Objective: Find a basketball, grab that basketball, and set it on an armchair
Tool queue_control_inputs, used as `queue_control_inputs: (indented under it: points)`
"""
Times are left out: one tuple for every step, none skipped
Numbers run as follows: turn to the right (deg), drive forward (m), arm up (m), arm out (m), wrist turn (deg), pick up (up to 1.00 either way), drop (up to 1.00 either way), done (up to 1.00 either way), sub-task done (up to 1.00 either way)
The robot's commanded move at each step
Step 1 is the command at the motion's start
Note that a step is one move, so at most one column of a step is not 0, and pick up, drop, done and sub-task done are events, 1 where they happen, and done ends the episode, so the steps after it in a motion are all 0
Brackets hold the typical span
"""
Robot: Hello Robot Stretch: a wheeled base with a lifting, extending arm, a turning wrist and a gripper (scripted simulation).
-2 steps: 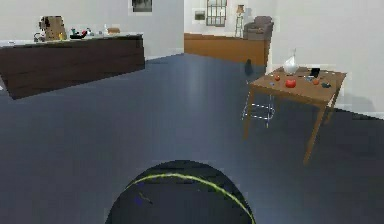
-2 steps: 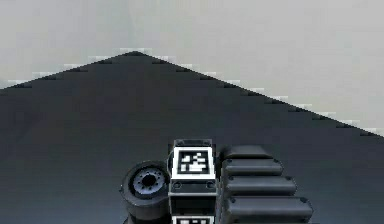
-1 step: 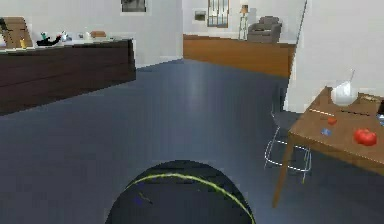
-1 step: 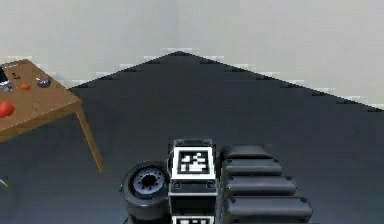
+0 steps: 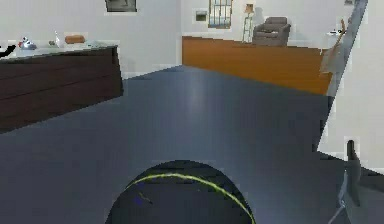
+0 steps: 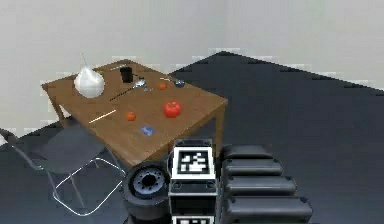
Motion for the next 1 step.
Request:
queue_control_inputs:
  points:
    - [0.0,0.8,0.0,0.0,0.0,0.0,0.0,0.0,0.0]
